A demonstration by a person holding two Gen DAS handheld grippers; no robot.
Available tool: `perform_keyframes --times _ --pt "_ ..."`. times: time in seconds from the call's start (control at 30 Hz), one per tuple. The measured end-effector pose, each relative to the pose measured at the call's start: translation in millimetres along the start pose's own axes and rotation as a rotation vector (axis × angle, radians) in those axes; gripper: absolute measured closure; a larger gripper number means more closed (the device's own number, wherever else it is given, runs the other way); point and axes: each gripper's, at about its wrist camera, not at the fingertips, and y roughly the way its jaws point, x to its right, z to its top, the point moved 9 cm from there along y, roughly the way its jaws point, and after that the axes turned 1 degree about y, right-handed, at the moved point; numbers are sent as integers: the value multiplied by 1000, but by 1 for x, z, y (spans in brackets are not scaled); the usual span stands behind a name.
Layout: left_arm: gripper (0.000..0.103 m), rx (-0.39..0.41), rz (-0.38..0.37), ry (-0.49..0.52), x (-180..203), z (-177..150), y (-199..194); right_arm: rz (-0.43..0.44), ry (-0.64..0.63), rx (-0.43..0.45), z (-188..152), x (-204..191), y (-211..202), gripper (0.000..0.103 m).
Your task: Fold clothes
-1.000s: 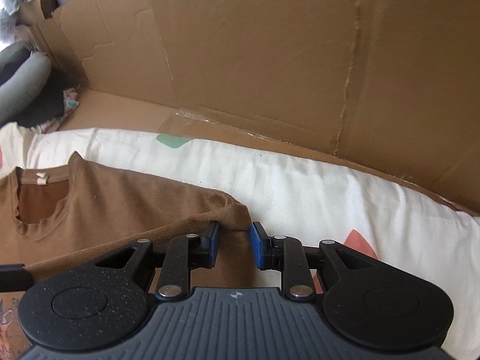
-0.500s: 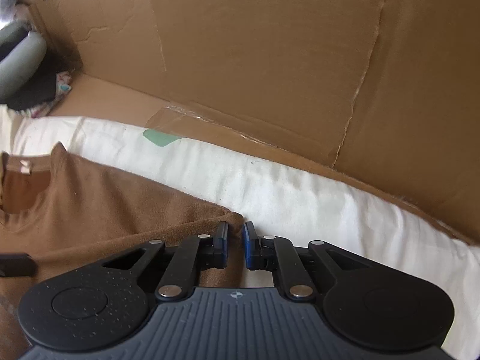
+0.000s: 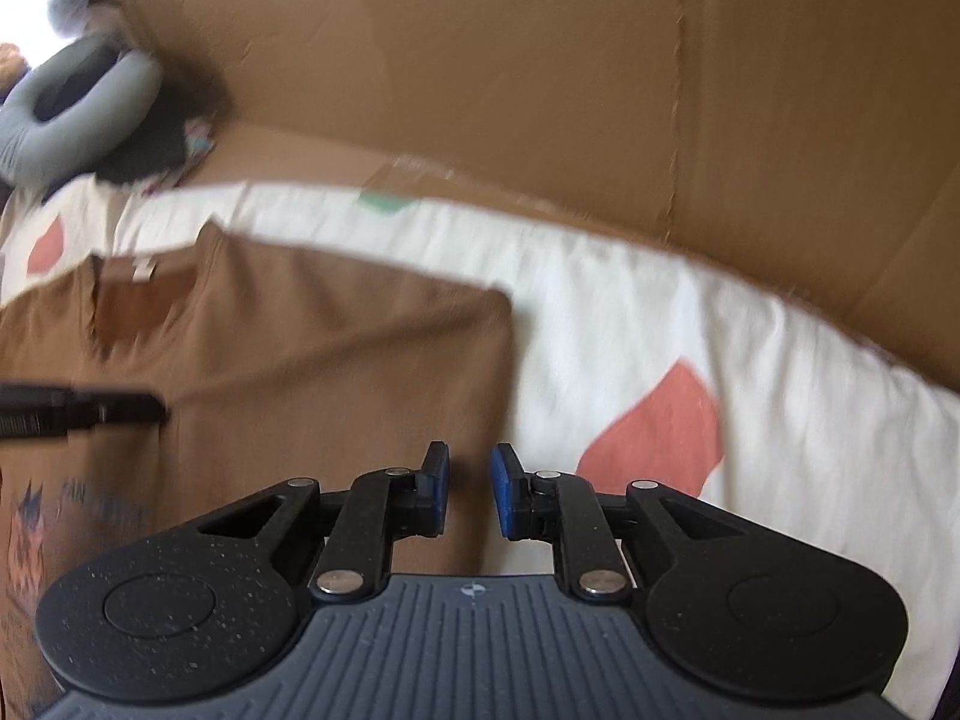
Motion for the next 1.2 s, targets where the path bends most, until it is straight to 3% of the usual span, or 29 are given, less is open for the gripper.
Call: perform_keyframes --times 0.5,0.77,0.93,1.03,1.1,1.13,1.2 --pt "69 -94 -62 -7 36 -37 -4 -8 5 -96 -75 0 -32 84" --pt "68 -139 -88 20 71 -77 -6 -32 26 -84 -108 -5 -49 83" --pt "67 -154 -58 51 76 -80 -23 -25 39 -57 -109 -4 -66 83" --pt "64 -156 -31 111 78 -72 -48 -9 53 -38 -103 -6 -84 69" --pt "59 -167 4 167 80 -68 -70 -25 56 -15 -98 -7 -102 63" --pt "51 -167 8 169 81 -66 -82 -27 64 -7 -97 -8 -113 56" --pt "48 -159 15 163 79 -61 -106 -14 79 4 -93 -12 -131 55"
